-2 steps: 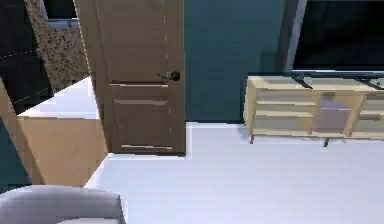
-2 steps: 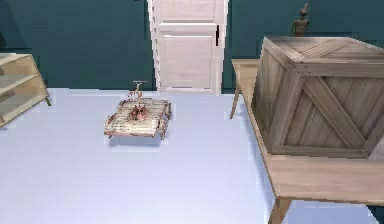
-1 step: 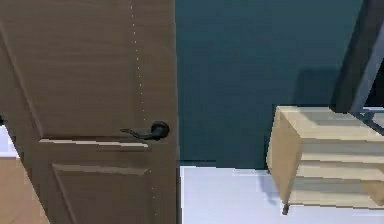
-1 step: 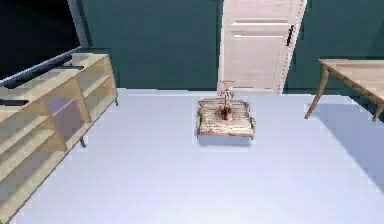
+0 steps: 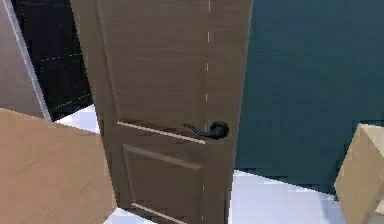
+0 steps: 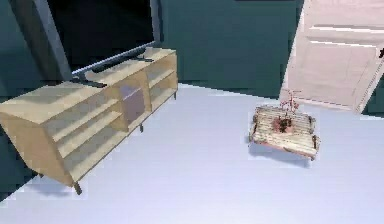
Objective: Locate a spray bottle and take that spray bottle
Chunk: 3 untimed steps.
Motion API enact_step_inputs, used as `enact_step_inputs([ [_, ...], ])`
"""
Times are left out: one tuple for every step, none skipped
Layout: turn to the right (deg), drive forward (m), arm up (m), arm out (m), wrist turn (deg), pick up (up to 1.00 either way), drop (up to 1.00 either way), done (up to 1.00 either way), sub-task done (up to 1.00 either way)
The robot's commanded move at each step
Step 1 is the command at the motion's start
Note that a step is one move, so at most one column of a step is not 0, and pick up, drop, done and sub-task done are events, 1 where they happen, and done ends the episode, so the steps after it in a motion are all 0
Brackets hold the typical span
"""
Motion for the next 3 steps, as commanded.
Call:
enact_step_inputs([
  [0.0,0.50,0.00,0.00,0.0,0.00,0.00,0.00,0.00],
  [-45.0,0.00,0.00,0.00,0.0,0.00,0.00,0.00,0.00],
  [-18.0,0.00,0.00,0.00,0.0,0.00,0.00,0.00,0.00],
])
